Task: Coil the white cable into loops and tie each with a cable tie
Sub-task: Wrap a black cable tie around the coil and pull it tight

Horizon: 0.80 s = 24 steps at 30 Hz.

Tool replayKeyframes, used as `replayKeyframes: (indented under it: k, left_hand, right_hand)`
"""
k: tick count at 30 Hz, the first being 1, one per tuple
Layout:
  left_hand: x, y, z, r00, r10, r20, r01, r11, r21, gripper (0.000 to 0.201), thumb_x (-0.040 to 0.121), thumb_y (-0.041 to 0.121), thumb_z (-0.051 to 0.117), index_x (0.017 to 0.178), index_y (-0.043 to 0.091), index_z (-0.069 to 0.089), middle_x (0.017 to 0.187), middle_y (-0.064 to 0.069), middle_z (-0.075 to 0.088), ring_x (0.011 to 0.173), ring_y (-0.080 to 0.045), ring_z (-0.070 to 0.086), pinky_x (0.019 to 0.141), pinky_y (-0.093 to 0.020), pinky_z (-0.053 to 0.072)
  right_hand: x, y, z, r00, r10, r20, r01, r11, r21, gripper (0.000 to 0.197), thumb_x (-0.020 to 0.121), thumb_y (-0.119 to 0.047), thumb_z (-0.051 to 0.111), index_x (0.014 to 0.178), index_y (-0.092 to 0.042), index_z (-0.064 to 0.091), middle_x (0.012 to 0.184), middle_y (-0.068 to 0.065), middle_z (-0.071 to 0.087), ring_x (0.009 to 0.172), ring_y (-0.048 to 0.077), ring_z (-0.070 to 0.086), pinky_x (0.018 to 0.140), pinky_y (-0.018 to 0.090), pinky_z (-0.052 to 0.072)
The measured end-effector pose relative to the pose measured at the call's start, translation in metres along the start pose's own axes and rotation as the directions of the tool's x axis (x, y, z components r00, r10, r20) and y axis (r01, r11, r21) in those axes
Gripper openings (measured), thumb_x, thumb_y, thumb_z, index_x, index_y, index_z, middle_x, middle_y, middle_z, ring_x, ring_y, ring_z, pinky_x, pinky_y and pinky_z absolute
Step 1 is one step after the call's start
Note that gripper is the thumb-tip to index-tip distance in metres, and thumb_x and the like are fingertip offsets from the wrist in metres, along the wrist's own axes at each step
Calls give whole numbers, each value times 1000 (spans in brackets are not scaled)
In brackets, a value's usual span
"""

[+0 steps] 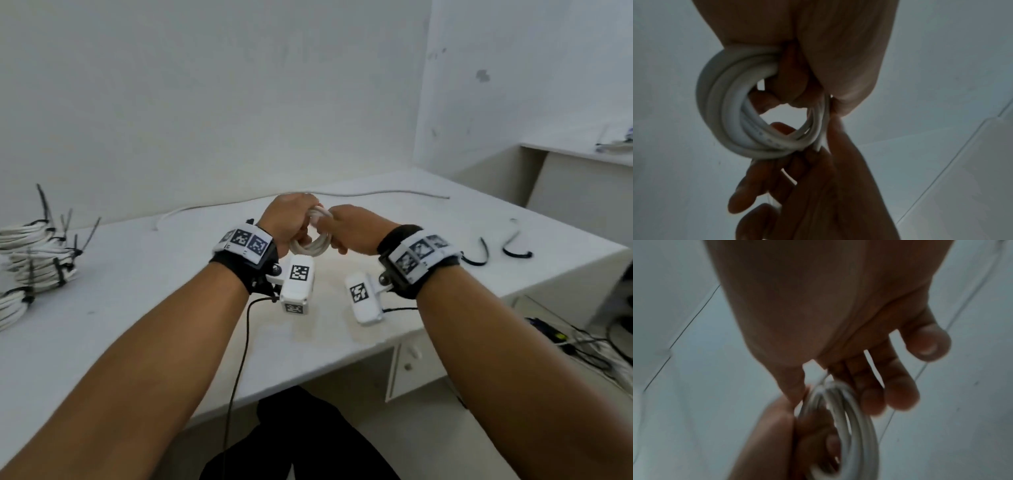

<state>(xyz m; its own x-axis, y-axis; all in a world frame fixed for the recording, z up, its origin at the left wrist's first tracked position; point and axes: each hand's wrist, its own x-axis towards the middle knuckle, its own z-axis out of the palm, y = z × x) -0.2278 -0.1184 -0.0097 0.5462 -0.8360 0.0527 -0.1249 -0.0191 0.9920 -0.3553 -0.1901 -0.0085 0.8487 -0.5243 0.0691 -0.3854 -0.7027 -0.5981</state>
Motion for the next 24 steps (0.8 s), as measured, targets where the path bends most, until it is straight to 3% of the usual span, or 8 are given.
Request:
replayKeyframes:
  k: [3, 4, 6, 8, 10, 13, 18, 24]
  left_hand:
    - [4, -6, 31, 998, -39, -42, 33, 990, -138, 31, 92, 16, 50, 62, 14, 47, 48, 0, 29, 35, -14, 23, 43, -24, 31]
    - [4, -7, 42, 998, -49, -37, 42, 985, -170, 32, 93, 17, 53, 62, 15, 45, 48, 0, 27, 35, -14, 22, 42, -23, 30]
    - [2, -10, 60, 999, -45, -15, 41, 976, -212, 37, 93, 21, 60, 62, 16, 40, 48, 1, 24, 33, -14, 21, 39, -22, 30]
    - [0, -13, 75, 999, -51, 12, 52, 973, -226, 41, 92, 24, 64, 61, 17, 37, 47, 2, 23, 31, -15, 22, 39, -22, 30]
    - [0, -16, 85, 997, -63, 34, 69, 967, -246, 42, 90, 24, 65, 60, 18, 36, 49, 1, 24, 32, -16, 22, 40, -23, 30]
    - [-2, -19, 94, 996, -79, 43, 88, 953, -289, 44, 89, 22, 68, 58, 18, 36, 49, 0, 24, 34, -17, 20, 40, -22, 30]
    - [-4, -22, 89, 996, -76, 48, 87, 947, -310, 47, 87, 22, 71, 55, 18, 36, 46, 2, 26, 33, -15, 21, 40, -23, 31]
    - [4, -25, 61, 996, -79, 46, 90, 941, -328, 44, 88, 21, 69, 59, 19, 36, 49, 2, 24, 38, -15, 18, 39, -23, 32]
  right_hand:
    - [-22, 37, -33, 981, 193, -24, -177, 935, 309, 42, 100, -43, 41, 98, -11, 67, 83, 4, 64, 64, 17, 56, 54, 26, 37]
    - [-31, 53, -45, 965, 248, -80, -220, 939, 263, 34, 100, -35, 46, 97, -10, 68, 85, 6, 64, 63, 18, 57, 52, 24, 38]
    - [-44, 86, -66, 916, 344, -205, -356, 934, -23, 21, 94, -22, 55, 96, -5, 69, 92, 10, 68, 72, 23, 63, 55, 22, 46]
    - [-56, 116, -80, 845, 458, -277, -526, 808, -268, 23, 87, -21, 64, 99, -2, 68, 104, 15, 70, 92, 31, 65, 73, 28, 51]
    - [-65, 137, -86, 788, 549, -279, -616, 691, -379, 25, 81, -23, 72, 95, -4, 64, 106, 16, 69, 90, 32, 62, 75, 32, 50]
    - [-69, 157, -87, 761, 602, -240, -640, 639, -426, 31, 78, -24, 77, 98, -3, 67, 106, 15, 69, 88, 30, 61, 77, 34, 52]
    - [-66, 172, -83, 768, 608, -203, -632, 668, -393, 31, 77, -22, 80, 102, -5, 73, 106, 11, 71, 97, 27, 65, 84, 35, 55]
    - [-59, 147, -74, 876, 366, -315, -439, 874, -206, 7, 92, -19, 60, 92, -13, 64, 97, 5, 67, 92, 24, 60, 76, 29, 42]
